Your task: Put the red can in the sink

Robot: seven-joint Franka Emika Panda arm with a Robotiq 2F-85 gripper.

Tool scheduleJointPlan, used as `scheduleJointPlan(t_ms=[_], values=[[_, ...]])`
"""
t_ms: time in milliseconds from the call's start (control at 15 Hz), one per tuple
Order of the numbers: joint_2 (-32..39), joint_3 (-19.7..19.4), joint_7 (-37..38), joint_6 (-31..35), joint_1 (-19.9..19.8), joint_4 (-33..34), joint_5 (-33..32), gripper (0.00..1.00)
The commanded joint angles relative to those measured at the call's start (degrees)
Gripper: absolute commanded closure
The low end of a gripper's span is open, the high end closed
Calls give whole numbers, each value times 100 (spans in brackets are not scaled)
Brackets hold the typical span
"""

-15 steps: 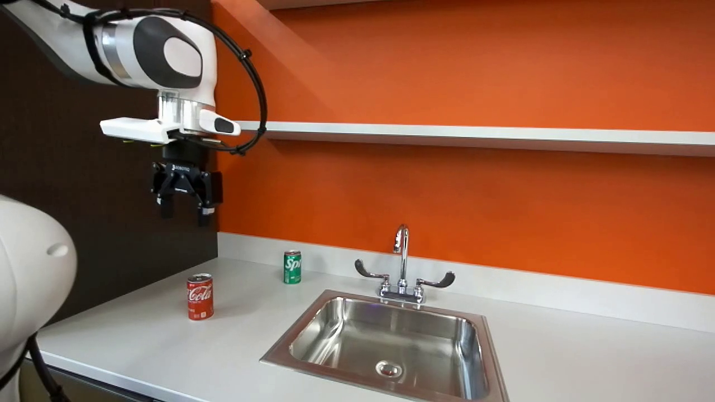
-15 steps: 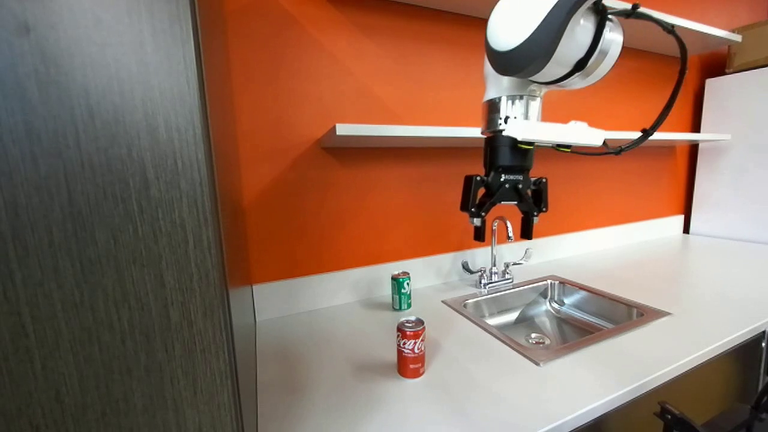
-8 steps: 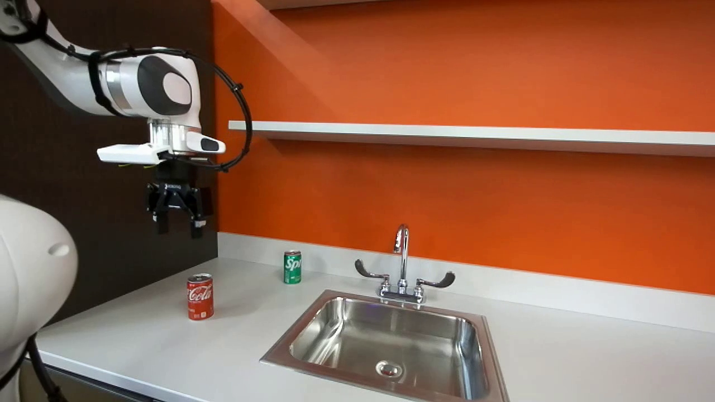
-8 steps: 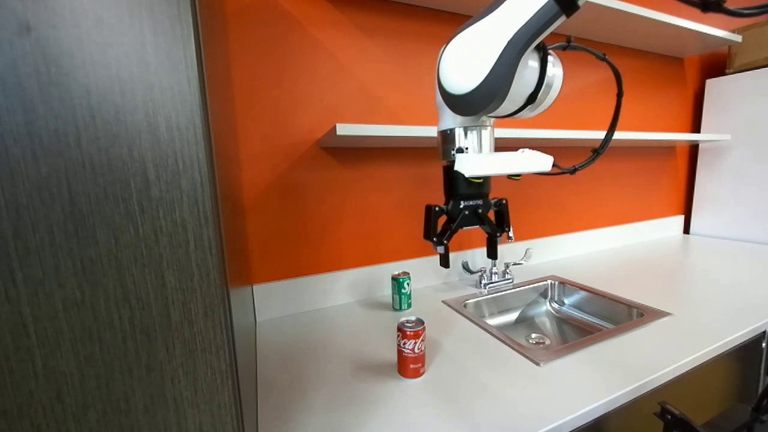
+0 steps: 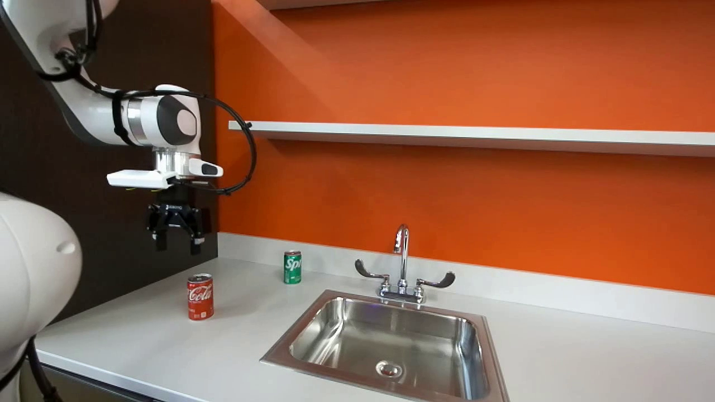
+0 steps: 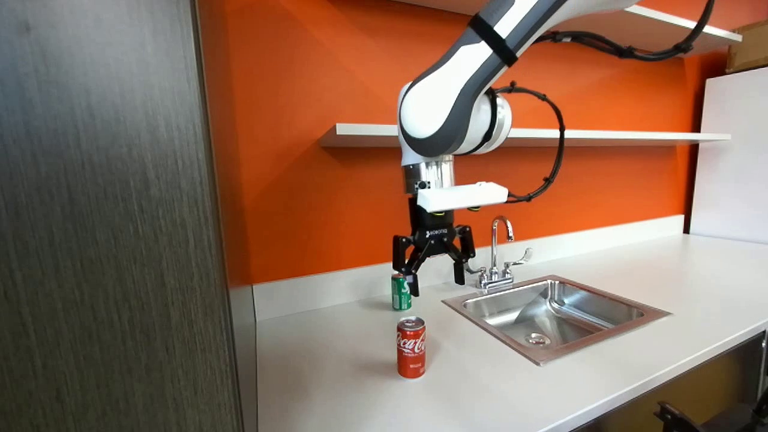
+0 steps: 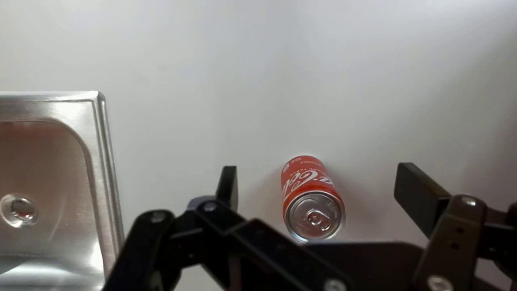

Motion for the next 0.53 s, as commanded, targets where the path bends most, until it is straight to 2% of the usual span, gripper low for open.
scheduleJointPlan(t_ms=[0, 467], values=[[644, -87, 185, 141, 163, 395, -200, 0], [1337, -281, 19, 590, 321, 632, -55, 0]])
